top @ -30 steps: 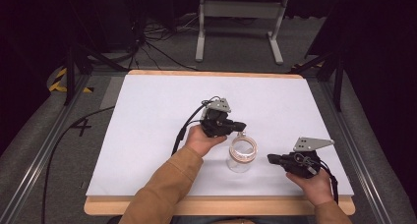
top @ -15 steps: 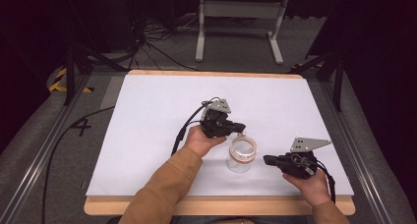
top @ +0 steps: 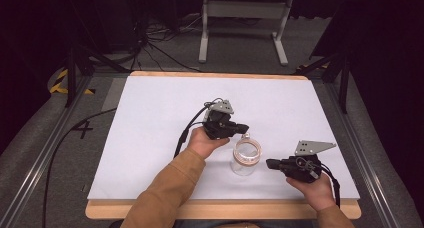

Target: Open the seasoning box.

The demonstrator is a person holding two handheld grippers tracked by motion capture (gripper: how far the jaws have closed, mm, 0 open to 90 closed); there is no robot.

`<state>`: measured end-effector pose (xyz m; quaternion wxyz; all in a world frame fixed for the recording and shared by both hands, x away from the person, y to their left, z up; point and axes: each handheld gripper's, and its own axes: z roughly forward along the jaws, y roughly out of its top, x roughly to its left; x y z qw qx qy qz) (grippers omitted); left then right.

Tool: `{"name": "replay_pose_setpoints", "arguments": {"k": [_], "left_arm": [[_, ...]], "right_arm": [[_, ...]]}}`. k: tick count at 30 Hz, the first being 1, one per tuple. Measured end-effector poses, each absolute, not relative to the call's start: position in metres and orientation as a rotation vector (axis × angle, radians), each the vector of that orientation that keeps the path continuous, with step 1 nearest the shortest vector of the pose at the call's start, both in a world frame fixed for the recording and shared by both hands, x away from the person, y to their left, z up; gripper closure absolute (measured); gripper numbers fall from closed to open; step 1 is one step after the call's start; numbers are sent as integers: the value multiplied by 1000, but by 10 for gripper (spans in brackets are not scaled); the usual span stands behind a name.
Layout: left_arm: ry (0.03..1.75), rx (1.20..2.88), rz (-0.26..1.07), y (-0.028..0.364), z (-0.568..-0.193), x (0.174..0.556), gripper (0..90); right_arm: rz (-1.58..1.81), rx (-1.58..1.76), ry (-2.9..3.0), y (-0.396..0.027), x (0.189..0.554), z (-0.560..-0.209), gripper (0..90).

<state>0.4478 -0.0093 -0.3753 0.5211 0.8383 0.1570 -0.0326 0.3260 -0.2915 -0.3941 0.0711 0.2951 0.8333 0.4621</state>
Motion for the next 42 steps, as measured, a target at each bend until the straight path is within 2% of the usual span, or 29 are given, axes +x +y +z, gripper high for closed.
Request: {"name": "replay_pose_setpoints", "arguments": {"k": [42], "left_arm": [[406,1999,-128,-8,-378,453,891]], "right_arm": [[1523,816,2453,-263,323,-382,900]]}}
